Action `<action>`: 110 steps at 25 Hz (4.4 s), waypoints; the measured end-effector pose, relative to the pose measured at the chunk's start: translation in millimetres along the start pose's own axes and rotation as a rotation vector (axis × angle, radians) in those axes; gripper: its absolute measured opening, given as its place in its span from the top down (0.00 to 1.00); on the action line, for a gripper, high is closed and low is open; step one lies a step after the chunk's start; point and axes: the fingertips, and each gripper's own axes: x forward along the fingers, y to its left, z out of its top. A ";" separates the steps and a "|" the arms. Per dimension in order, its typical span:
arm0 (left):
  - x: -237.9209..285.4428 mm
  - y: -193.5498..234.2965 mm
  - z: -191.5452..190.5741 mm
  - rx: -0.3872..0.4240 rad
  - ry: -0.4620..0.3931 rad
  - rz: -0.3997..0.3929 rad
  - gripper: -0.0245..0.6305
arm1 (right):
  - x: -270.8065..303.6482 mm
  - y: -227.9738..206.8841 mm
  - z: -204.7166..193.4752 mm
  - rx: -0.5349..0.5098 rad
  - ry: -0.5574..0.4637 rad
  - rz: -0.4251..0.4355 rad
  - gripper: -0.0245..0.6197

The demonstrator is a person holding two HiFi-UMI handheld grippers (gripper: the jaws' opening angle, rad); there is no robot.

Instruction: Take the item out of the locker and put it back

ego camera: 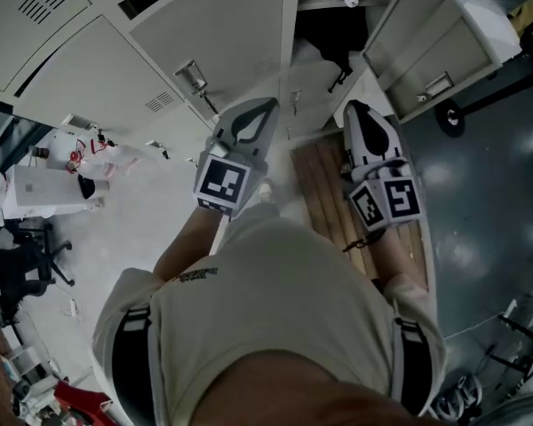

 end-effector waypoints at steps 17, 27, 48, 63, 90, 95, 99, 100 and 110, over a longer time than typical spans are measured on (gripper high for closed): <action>62.5 54.2 21.2 -0.003 -0.082 -0.104 0.94 | 82.9 -28.3 22.4 -0.042 -0.049 -0.070 0.96; 80.0 52.5 28.7 -0.017 -0.068 -0.051 0.94 | 94.3 -48.2 32.9 -0.039 -0.050 -0.006 0.96; 133.2 53.7 50.9 0.015 -0.070 0.000 0.94 | 123.2 -86.4 50.5 -0.101 -0.066 0.027 0.72; 203.0 78.2 83.5 0.034 -0.168 0.015 0.94 | 233.1 -157.6 35.5 -0.186 0.057 -0.068 0.42; 239.8 64.8 40.9 -0.028 -0.092 -0.047 0.94 | 287.8 -196.0 -29.0 -0.122 0.212 -0.094 0.50; 238.1 65.2 43.9 -0.025 -0.092 -0.038 0.94 | 275.0 -193.4 -11.4 -0.130 0.171 -0.095 0.50; 232.0 63.0 54.8 -0.006 -0.108 -0.033 0.94 | 258.1 -189.7 11.0 -0.131 0.123 -0.099 0.50; 229.8 62.0 58.0 -0.001 -0.113 -0.034 0.94 | 252.4 -188.9 17.1 -0.128 0.110 -0.101 0.50; 197.7 53.9 96.5 -0.028 -0.160 -0.071 0.94 | 170.1 -171.8 67.8 -0.118 0.048 -0.072 0.50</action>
